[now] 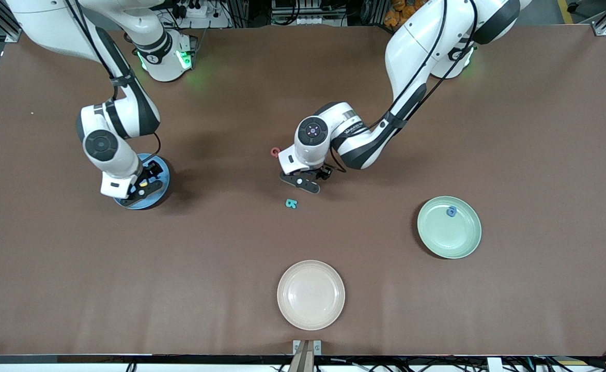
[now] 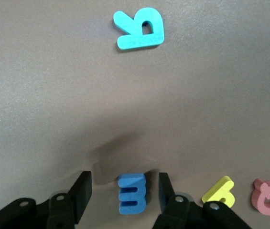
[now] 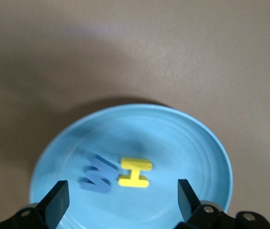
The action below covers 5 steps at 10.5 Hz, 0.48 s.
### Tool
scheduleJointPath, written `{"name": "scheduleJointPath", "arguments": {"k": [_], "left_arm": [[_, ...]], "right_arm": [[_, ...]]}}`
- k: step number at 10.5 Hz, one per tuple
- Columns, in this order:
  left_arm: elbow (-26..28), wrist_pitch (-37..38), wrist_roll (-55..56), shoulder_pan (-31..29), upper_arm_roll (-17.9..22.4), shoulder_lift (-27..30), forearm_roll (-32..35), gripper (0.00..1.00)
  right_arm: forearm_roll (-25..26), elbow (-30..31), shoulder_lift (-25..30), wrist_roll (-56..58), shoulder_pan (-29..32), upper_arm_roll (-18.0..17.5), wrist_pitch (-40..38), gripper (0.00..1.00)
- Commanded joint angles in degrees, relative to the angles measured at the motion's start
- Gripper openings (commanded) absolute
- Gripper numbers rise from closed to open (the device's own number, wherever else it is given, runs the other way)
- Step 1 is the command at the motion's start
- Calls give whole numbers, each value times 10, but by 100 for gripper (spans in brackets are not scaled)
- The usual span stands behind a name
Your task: Sort uppercase to blue plate, lowercase to green plate
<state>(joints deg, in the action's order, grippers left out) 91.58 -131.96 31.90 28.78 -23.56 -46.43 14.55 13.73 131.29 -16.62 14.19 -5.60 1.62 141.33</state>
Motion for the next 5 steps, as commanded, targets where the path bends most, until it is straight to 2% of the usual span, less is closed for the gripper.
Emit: {"name": "scheduleJointPath", "arguments": {"k": [1,4,5], "left_arm": [[4,2,42,7,3,3,17,65],[10,5,55,14,3,3,17,64],[10,5,58,14,3,3,17,61]], "right_arm": [[-71,-20,25,0,3,-7,-40,100],[-73,-94,26,-38,-6,-15,-156,100],[-74,-114,27,-49,-6,-28,-185,100]]}}
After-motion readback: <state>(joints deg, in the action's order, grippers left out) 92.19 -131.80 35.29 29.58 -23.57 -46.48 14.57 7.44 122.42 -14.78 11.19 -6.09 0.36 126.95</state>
